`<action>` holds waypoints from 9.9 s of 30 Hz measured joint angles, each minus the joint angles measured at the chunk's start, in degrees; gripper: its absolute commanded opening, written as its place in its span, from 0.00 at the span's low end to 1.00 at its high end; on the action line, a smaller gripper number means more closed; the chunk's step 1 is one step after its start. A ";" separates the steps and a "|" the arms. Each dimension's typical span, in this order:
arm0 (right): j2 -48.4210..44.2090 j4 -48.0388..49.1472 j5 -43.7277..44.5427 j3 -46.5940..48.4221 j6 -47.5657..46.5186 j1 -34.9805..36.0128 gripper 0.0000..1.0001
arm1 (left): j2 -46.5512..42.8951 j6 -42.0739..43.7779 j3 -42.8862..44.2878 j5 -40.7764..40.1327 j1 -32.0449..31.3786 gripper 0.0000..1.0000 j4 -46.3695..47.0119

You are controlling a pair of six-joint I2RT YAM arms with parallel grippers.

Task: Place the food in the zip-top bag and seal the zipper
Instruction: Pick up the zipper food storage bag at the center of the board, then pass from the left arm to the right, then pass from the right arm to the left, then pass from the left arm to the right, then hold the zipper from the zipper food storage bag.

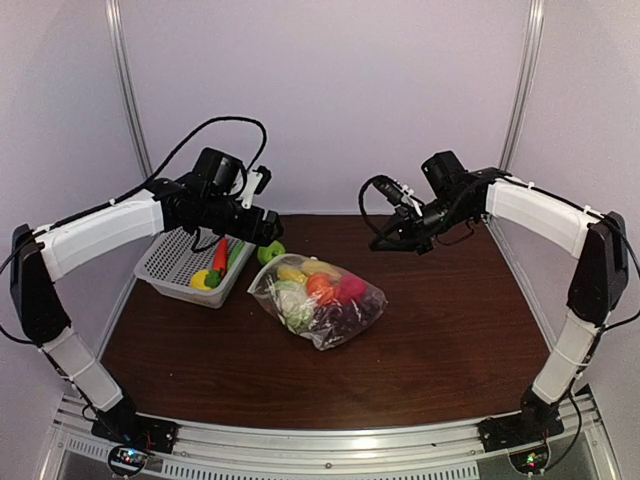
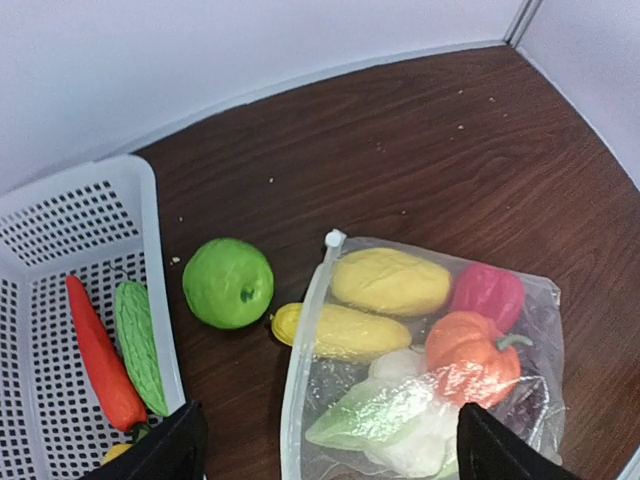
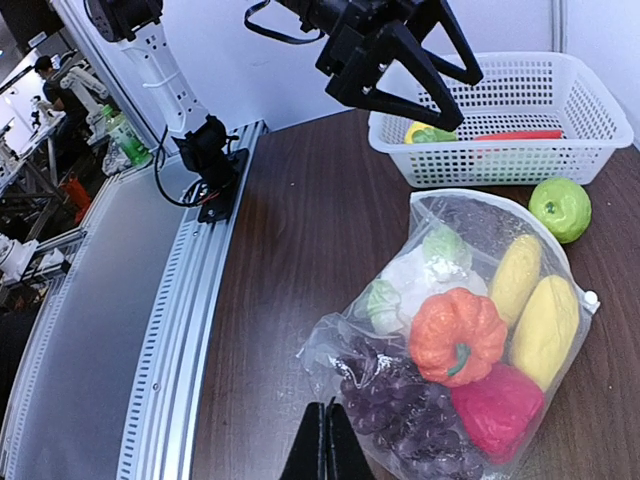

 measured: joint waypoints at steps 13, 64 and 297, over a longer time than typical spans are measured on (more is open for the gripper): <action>-1.31 14.40 14.16 -6.38 13.53 0.00 0.10 | 25.59 -5.29 20.79 7.43 7.26 0.76 -2.97; -0.33 12.68 18.88 -4.72 14.40 -2.91 0.38 | 30.14 0.83 35.47 36.96 -1.01 0.00 -8.20; -11.30 8.52 5.73 -7.30 7.02 2.27 0.00 | 18.14 -7.87 8.39 54.82 -9.38 0.24 34.64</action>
